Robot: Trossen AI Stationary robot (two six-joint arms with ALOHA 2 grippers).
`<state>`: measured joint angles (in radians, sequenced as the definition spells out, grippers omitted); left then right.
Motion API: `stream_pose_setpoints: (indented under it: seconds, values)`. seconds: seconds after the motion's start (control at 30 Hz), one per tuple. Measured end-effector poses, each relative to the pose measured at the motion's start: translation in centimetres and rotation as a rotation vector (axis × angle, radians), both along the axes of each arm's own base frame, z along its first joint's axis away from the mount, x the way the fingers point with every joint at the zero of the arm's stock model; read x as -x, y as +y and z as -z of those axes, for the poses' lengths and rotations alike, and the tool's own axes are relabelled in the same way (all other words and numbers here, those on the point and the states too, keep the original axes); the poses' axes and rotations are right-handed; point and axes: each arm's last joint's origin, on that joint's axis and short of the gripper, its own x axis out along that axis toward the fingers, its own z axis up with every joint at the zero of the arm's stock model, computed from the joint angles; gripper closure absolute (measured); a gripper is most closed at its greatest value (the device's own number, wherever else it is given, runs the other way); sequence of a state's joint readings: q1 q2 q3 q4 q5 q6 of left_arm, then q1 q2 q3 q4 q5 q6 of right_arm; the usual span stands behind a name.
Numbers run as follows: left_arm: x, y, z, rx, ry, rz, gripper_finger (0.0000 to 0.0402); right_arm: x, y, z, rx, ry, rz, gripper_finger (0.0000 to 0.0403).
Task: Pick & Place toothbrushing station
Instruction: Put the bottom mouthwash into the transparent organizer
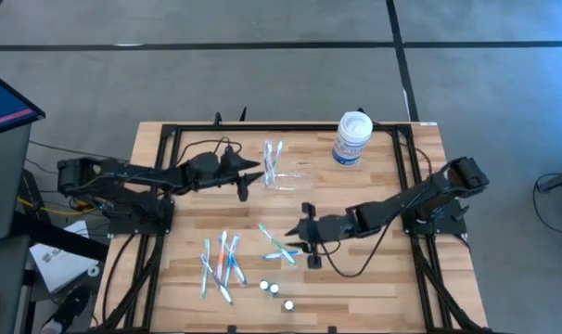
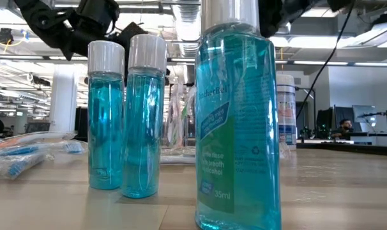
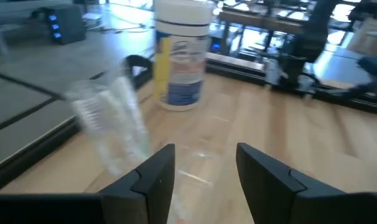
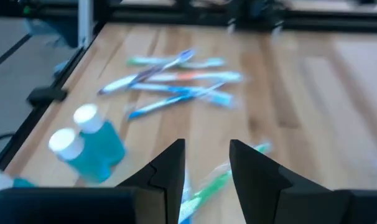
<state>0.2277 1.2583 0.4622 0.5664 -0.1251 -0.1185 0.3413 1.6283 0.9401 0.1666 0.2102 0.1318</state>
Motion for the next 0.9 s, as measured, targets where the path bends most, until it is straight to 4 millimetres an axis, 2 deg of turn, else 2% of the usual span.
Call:
stream_pose_setpoints:
  seconds: [0.2,0.4,0.67,0.9]
  values:
    - [-0.3,-2.3,-0.3,-0.014,-0.01,0.096,0.0235,-0.6,1.9,2.0,-0.041,0.021,-0.117,0.0285]
    - [-0.5,-4.1,-0.3,-0.012,-0.01,0.169,0.0235,-0.6,3.0,2.8,-0.08,0.027,-0.206,0.0285]
    - [-0.6,-5.2,-0.3,-0.011,-0.011,0.216,0.0235,0.2,5.3,2.5,-0.1,-0.004,-0.288,0.0285]
    - [-0.6,-5.4,-0.3,-0.011,-0.011,0.222,0.0235,1.0,7.0,2.3,-0.131,-0.017,-0.328,0.0284]
